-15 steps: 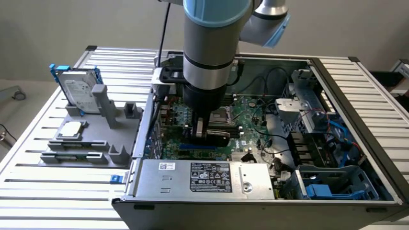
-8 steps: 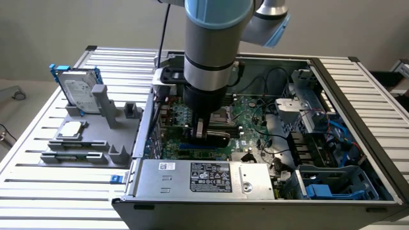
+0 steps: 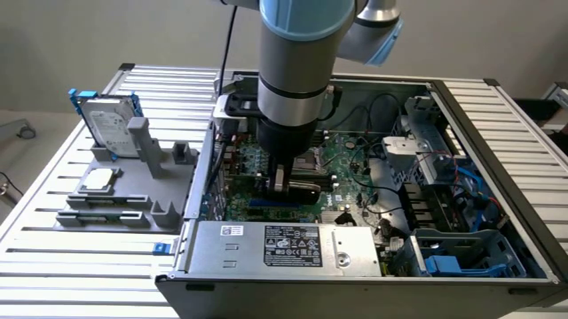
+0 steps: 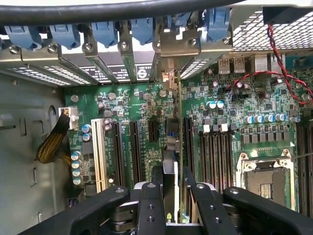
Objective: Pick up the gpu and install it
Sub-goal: 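Insert the gpu into the slot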
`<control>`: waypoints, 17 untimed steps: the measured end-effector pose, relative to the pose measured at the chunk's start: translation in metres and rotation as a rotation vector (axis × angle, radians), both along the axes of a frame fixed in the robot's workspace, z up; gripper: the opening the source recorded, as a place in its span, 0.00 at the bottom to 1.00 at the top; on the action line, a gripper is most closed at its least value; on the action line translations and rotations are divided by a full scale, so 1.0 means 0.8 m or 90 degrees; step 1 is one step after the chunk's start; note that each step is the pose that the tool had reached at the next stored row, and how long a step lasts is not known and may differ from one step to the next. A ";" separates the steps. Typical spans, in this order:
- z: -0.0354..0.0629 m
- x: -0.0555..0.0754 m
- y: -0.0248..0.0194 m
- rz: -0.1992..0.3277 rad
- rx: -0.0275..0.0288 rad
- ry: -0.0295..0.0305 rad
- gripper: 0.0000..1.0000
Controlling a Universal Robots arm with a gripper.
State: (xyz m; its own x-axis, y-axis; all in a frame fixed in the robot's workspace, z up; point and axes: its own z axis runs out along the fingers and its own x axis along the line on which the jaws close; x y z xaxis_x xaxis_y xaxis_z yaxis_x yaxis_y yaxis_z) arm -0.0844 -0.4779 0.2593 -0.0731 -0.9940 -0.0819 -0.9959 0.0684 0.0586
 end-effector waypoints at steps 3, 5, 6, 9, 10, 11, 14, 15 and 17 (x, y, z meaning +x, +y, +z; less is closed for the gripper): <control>0.000 0.000 0.0000 0.001 -0.0001 0.0024 0.26; 0.000 0.000 0.0000 0.002 -0.0003 0.0035 0.26; -0.001 0.000 0.0000 0.002 -0.0003 0.0035 0.26; -0.001 0.001 0.0000 0.004 -0.0003 0.0036 0.26; 0.000 0.001 0.0000 0.005 -0.0004 0.0036 0.26; -0.001 0.002 0.0000 0.006 -0.0003 0.0036 0.26; 0.000 0.004 0.0000 0.010 -0.0004 0.0036 0.26; 0.000 0.004 0.0000 0.012 -0.0004 0.0036 0.26; -0.001 0.005 0.0000 0.015 -0.0006 0.0036 0.26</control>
State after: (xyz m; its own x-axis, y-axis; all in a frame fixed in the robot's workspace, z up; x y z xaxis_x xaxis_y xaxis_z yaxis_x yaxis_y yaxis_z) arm -0.0807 -0.4779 0.2589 -0.0507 -0.9955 -0.0806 -0.9969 0.0456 0.0641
